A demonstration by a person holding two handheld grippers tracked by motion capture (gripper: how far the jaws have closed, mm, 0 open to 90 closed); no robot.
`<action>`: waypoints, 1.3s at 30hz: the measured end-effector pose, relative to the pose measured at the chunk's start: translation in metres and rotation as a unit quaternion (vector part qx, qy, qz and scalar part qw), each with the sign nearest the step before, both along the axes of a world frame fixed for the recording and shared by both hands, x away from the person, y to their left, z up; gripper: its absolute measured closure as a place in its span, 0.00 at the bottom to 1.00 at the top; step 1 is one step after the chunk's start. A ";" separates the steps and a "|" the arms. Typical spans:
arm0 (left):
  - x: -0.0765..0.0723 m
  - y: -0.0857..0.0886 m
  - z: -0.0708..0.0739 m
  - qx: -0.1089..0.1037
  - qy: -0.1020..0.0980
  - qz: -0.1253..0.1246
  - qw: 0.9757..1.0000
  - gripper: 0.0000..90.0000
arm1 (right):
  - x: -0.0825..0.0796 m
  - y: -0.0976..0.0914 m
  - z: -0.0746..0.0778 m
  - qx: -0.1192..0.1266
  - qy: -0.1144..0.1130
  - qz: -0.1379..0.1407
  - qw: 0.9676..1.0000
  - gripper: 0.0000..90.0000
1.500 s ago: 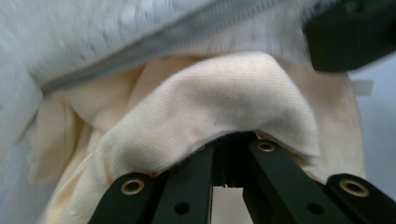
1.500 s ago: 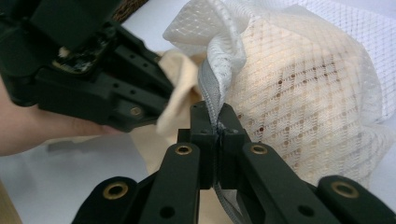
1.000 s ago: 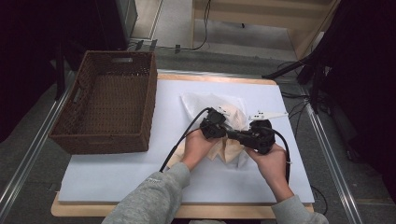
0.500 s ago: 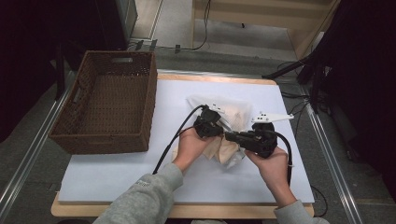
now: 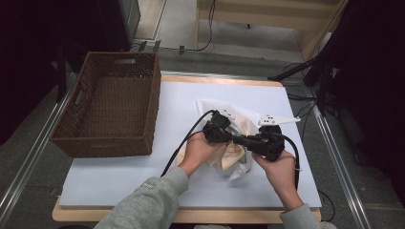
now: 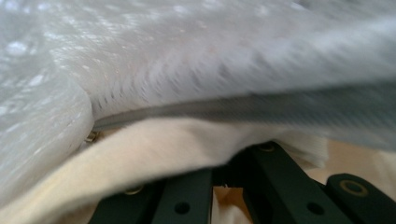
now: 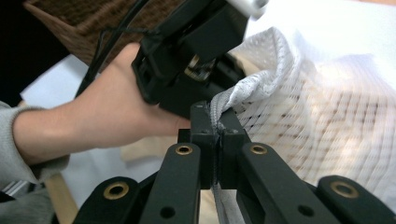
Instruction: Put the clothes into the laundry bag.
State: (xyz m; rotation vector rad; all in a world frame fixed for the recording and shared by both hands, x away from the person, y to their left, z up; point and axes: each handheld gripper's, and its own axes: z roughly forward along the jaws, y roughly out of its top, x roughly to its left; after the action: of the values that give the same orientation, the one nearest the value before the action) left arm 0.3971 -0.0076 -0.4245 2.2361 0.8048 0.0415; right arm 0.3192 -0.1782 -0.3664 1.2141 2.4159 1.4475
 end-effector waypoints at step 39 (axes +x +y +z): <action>-0.008 0.118 -0.002 -0.002 0.011 0.019 1.000 1.00 | 0.015 -0.013 -0.017 -0.033 0.026 -0.022 0.999 0.99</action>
State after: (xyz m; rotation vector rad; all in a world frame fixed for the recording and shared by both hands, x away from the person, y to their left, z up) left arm 0.3895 0.1107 -0.4269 2.2211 0.8593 0.0346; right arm 0.3344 -0.1908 -0.3830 1.2974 2.4319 1.3301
